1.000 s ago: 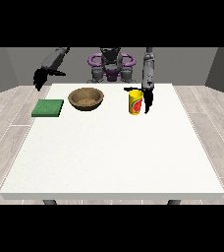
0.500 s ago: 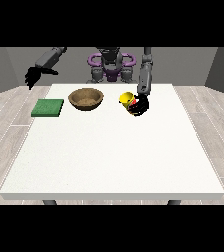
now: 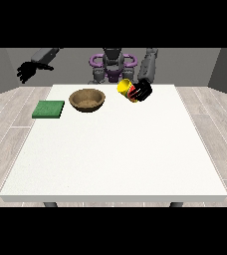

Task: Pick the cup and pour the ball into the bowl, then pick the bowl and place it on the pad

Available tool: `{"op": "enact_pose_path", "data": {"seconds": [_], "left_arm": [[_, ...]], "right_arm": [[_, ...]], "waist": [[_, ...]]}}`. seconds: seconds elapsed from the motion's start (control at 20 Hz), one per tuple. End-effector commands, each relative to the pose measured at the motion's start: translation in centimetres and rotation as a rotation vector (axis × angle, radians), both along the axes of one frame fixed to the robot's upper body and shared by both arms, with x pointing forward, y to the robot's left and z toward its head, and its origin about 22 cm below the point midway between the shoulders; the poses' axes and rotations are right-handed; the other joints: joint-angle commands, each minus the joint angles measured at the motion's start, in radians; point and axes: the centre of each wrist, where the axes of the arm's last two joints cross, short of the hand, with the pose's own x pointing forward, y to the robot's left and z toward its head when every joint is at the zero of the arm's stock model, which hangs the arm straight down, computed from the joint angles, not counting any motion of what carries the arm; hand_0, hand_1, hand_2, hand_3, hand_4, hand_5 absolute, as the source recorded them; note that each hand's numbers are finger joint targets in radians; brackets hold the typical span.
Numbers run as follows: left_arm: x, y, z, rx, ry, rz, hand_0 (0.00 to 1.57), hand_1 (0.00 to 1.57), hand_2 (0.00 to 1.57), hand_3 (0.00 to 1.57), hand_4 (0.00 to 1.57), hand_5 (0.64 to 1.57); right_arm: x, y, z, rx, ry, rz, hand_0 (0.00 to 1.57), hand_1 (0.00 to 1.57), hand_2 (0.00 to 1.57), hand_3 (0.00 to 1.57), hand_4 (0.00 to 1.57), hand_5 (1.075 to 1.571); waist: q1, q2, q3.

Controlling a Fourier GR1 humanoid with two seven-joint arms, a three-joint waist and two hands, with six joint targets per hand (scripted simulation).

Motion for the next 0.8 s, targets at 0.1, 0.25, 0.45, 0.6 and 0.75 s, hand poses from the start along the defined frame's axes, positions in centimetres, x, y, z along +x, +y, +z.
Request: {"op": "enact_pose_path", "data": {"seconds": [0.1, 0.25, 0.45, 0.6, 0.75], "left_arm": [[0.0, -5.7, 0.9, 0.205, 0.067, -0.022, 1.40, 1.40, 1.57, 1.57, 1.11, 1.567], [-0.6, -7.7, 0.3, 0.325, 0.104, -0.042, 1.37, 1.37, 1.57, 1.57, 1.11, 1.566], [-1.1, -7.9, 0.3, 0.349, 0.117, -0.023, 1.37, 1.37, 1.57, 1.57, 1.11, 1.566], [-1.6, -9.6, 1.4, 0.393, 0.133, -0.065, 1.36, 1.36, 1.57, 1.57, 1.07, 1.568], [-1.0, -8.9, 1.7, 0.497, 0.077, -0.050, 1.28, 1.28, 1.57, 1.57, 1.00, 1.569]], "right_arm": [[-3.2, -2.0, -4.5, 0.023, 0.156, -0.079, 0.00, 0.00, 0.14, 0.00, 0.00, 1.560], [-4.0, -2.6, -5.3, 0.030, 0.168, -0.127, 0.00, 0.00, 0.00, 0.00, 0.00, 1.558], [-4.0, -2.9, -5.0, 0.026, 0.192, -0.107, 0.00, 0.00, 0.04, 0.00, 0.00, 1.558], [-6.6, -3.6, -7.6, 0.023, 0.195, -0.159, 0.00, 0.00, 0.00, 0.00, 0.00, 1.553], [-4.6, -4.3, -5.1, 0.034, 0.178, -0.140, 0.00, 0.00, 0.00, 0.00, 0.00, 1.552]], "waist": [[0.087, -0.137, 0.0000], [0.130, -0.178, -0.0004], [0.102, -0.192, -0.0027], [0.154, -0.197, -0.0023], [0.137, -0.164, -0.0027]]}}
